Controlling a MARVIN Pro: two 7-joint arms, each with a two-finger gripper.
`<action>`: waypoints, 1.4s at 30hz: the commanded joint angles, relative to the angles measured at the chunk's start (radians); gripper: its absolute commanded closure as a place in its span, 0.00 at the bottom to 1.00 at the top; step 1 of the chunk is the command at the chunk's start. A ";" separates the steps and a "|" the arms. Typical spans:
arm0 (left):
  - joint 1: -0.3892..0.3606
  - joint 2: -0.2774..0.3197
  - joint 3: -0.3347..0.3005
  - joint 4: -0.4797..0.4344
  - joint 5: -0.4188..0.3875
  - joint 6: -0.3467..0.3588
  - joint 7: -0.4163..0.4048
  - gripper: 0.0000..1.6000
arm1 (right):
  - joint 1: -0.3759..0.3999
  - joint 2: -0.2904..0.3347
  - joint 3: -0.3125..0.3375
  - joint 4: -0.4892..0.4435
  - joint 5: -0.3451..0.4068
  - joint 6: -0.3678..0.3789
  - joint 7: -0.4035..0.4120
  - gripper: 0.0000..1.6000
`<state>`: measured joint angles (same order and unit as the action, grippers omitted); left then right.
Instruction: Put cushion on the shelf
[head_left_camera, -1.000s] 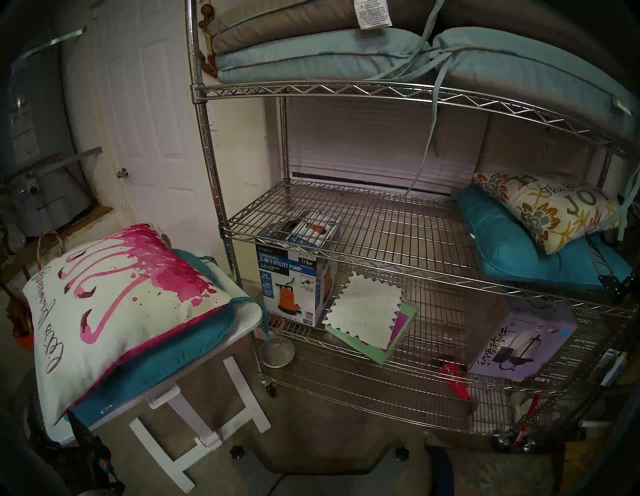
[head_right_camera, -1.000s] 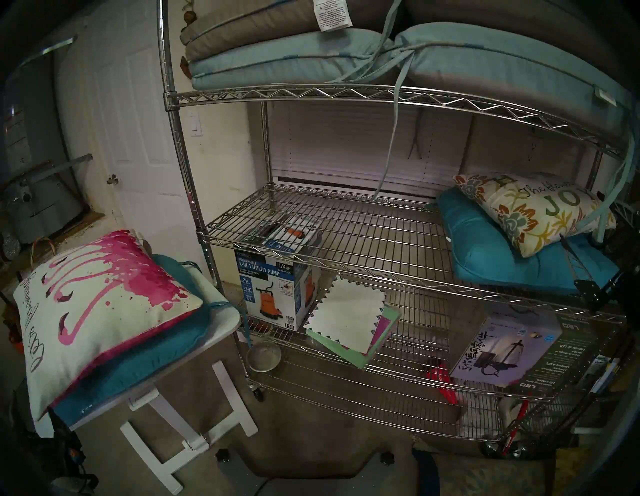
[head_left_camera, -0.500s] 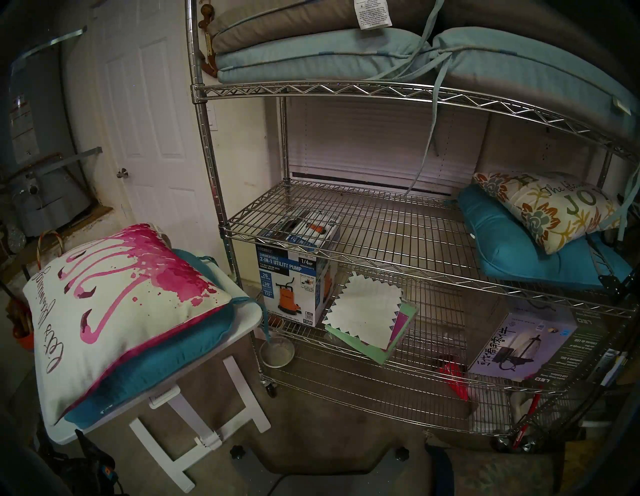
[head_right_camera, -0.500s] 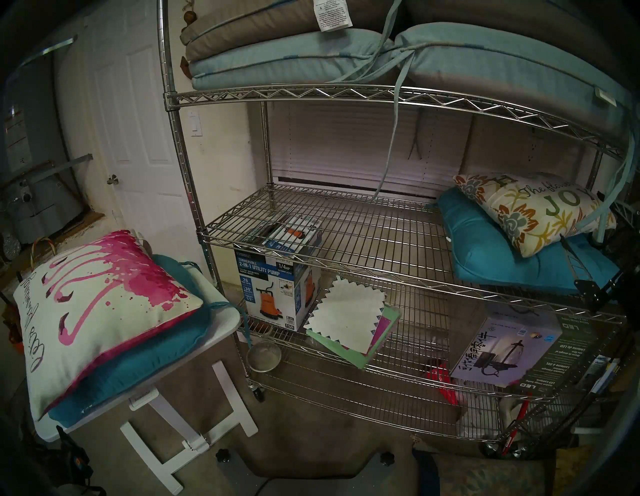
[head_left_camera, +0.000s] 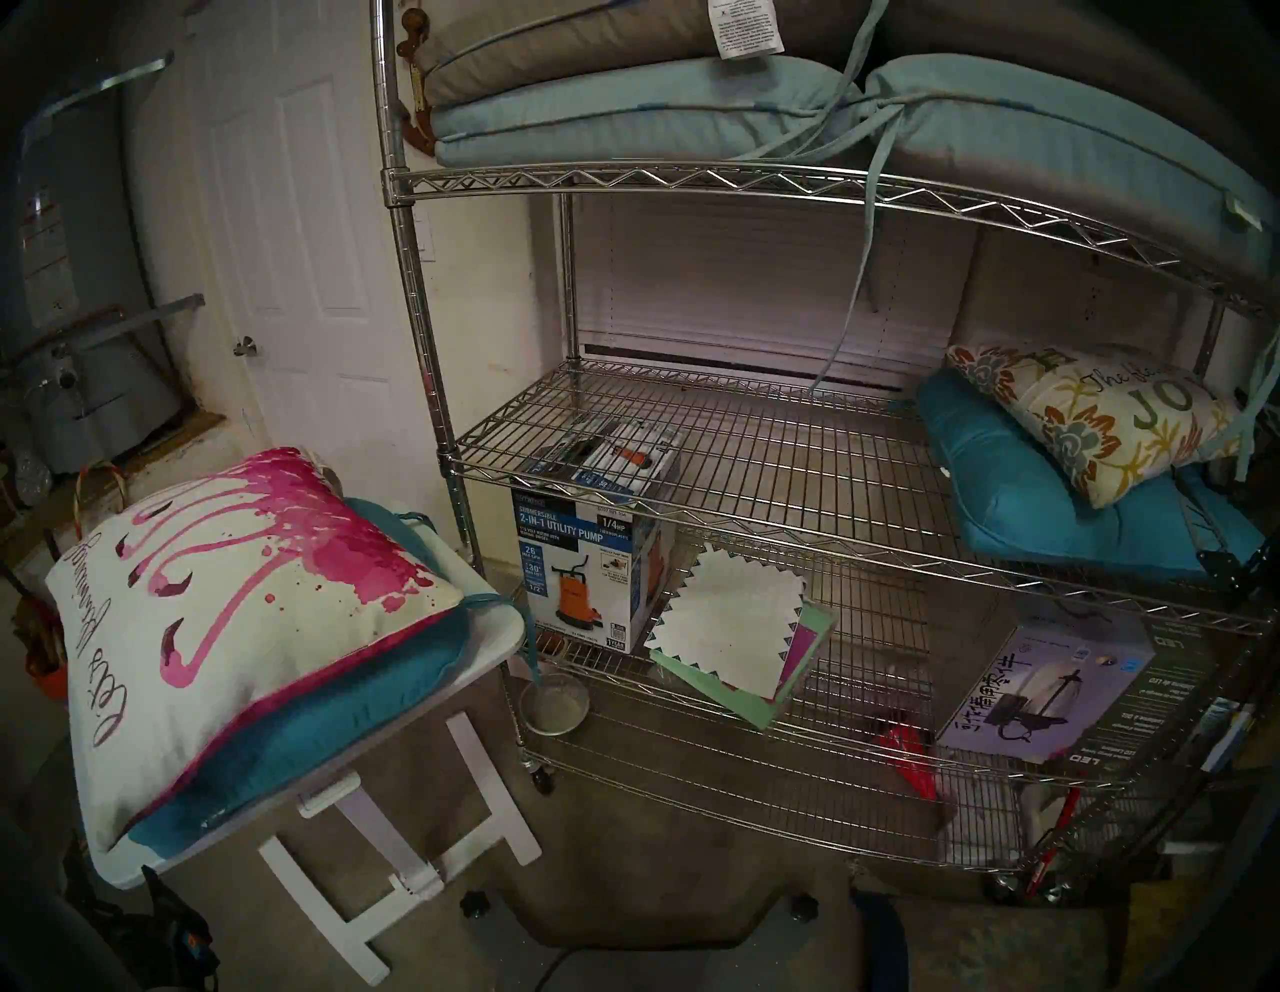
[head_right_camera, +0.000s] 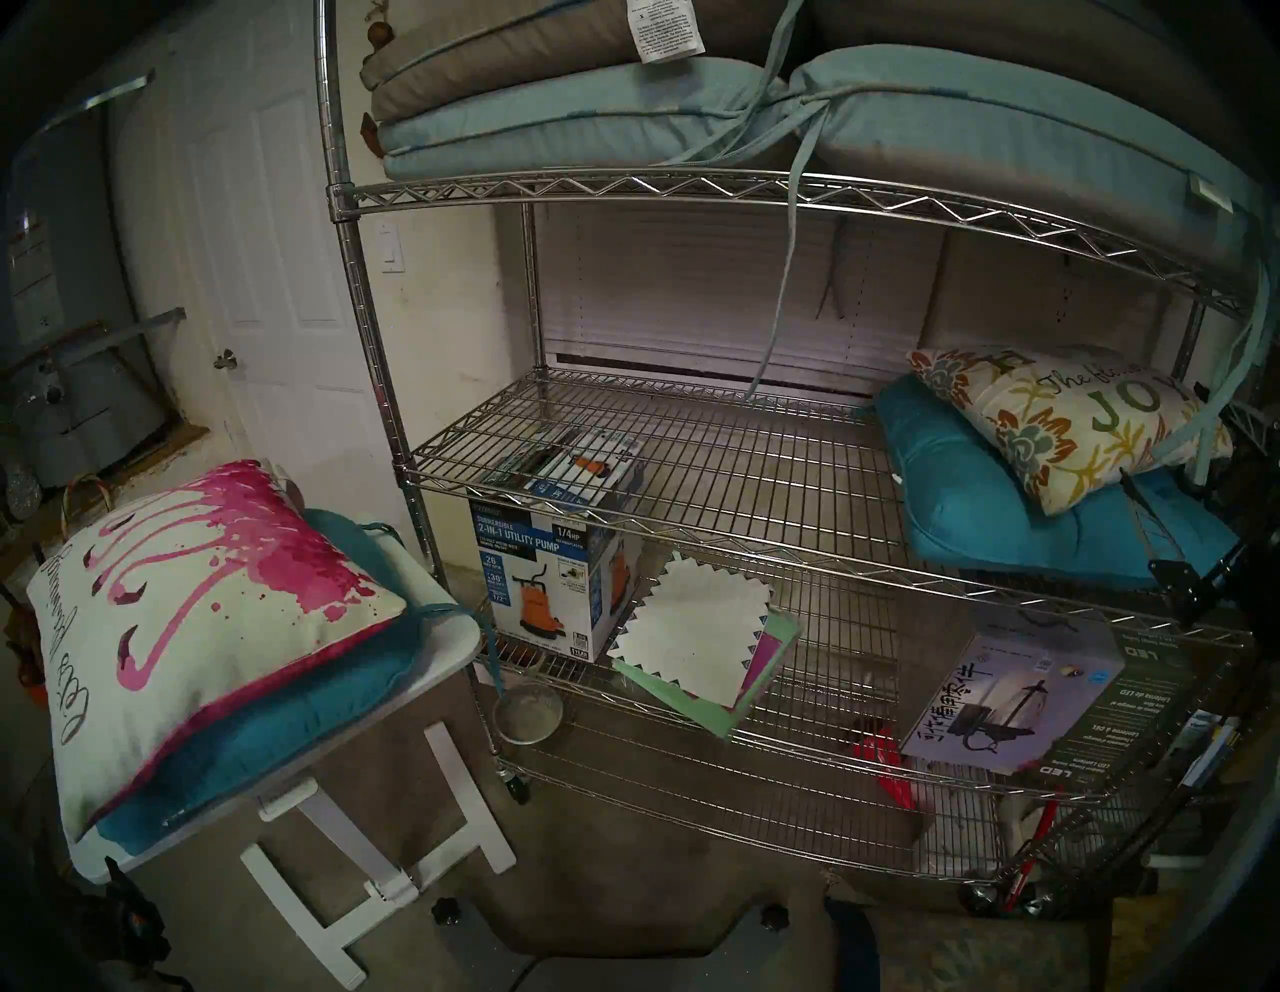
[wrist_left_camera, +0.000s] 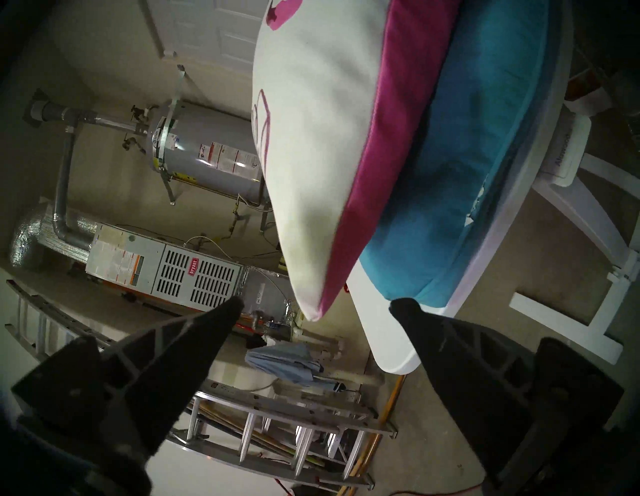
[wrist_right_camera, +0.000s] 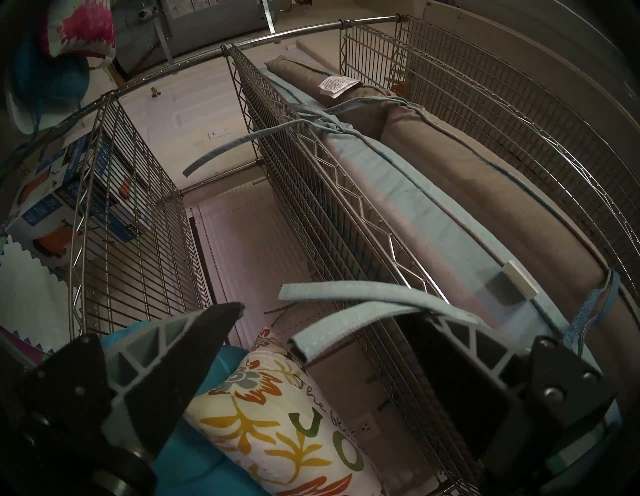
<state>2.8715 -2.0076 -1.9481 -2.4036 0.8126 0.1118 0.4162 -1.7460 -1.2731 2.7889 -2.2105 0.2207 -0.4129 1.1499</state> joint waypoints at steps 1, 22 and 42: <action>0.008 0.010 -0.037 -0.040 -0.009 -0.001 -0.027 0.00 | 0.002 0.000 0.002 -0.011 0.006 -0.001 -0.001 0.00; -0.151 0.140 -0.139 -0.022 0.010 0.056 -0.160 0.00 | 0.003 0.000 0.002 -0.011 0.006 -0.001 -0.001 0.00; -0.244 0.219 -0.202 0.032 0.012 0.069 -0.231 0.00 | 0.003 0.000 0.002 -0.011 0.006 0.000 0.000 0.00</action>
<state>2.6712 -1.8453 -2.1011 -2.3942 0.8418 0.1848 0.2082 -1.7452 -1.2731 2.7893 -2.2109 0.2207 -0.4129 1.1511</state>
